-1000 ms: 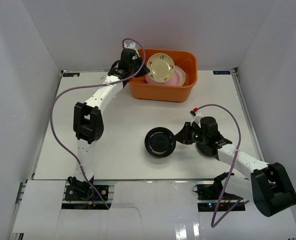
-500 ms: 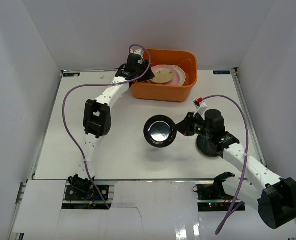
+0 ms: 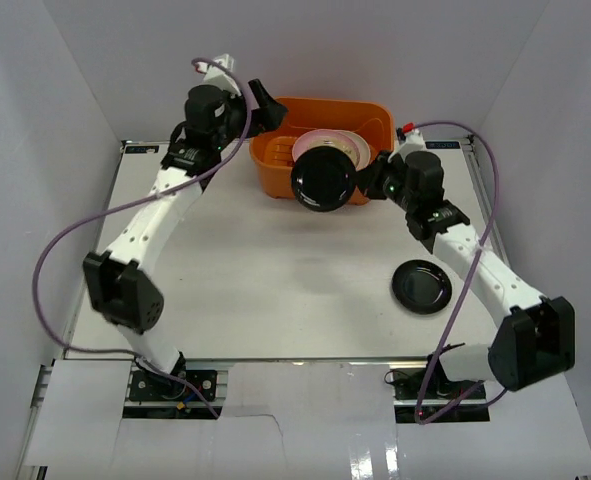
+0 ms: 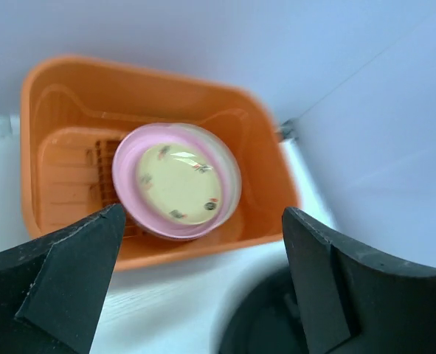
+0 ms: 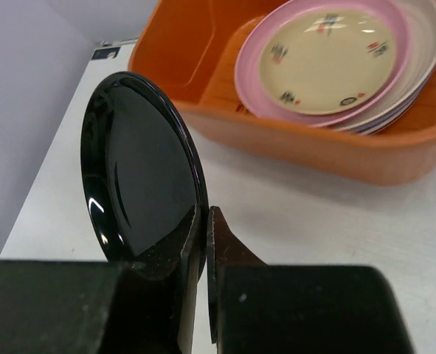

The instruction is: Place the plates into the plastic bin on the countertop

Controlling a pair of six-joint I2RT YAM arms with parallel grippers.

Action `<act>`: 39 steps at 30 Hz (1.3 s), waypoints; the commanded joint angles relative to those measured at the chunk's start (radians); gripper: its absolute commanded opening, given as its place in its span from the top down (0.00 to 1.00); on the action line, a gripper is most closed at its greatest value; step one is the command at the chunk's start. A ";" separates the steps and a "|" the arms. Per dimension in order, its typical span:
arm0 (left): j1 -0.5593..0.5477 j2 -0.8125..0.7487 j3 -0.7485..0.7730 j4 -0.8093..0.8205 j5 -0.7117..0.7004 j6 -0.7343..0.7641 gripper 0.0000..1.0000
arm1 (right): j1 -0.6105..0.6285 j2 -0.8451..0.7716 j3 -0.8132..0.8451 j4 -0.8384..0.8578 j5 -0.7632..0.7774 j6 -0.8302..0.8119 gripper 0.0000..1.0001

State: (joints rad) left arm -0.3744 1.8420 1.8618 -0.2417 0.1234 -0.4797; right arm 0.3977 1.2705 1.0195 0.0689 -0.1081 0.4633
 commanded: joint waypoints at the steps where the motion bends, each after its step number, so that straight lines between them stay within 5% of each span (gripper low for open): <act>1: -0.003 -0.263 -0.267 0.140 0.001 -0.052 0.02 | -0.033 0.134 0.181 0.098 0.082 -0.006 0.92; 10: -0.037 -0.648 -0.970 0.148 0.151 -0.148 0.02 | -0.082 0.622 0.617 0.046 0.154 -0.046 0.92; 14: -0.154 -0.682 -1.107 0.153 0.167 -0.174 0.02 | -0.082 0.779 0.821 -0.069 0.179 -0.087 0.92; 20: -0.320 -0.560 -1.132 0.217 0.142 -0.197 0.02 | -0.082 0.848 0.847 -0.104 0.214 -0.107 0.92; 21: -0.334 -0.517 -1.124 0.226 0.142 -0.198 0.02 | -0.082 0.845 0.841 -0.101 0.214 -0.109 0.89; 25: -0.415 -0.387 -1.055 0.286 0.140 -0.192 0.02 | -0.079 0.816 0.838 -0.103 0.183 -0.126 0.38; 31: -0.527 -0.173 -0.883 0.317 0.163 -0.184 0.02 | -0.080 0.633 0.788 -0.123 0.078 -0.152 0.25; 33: -0.564 -0.077 -0.813 0.326 0.194 -0.189 0.04 | -0.080 0.515 0.730 -0.123 0.044 -0.158 0.28; 36: -0.613 0.048 -0.707 0.326 0.222 -0.186 0.07 | -0.082 0.313 0.538 -0.092 0.001 -0.149 0.52; 37: -0.623 0.075 -0.679 0.326 0.231 -0.192 0.08 | -0.080 0.259 0.478 -0.081 -0.007 -0.141 0.75; 39: -0.652 0.155 -0.614 0.328 0.237 -0.192 0.09 | -0.082 0.088 0.279 0.009 -0.034 -0.089 0.92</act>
State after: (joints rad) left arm -0.9897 1.9461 1.1645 0.0666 0.3164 -0.6712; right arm 0.3157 1.5349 1.4731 -0.0227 -0.0753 0.3355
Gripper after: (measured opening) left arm 0.915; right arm 0.141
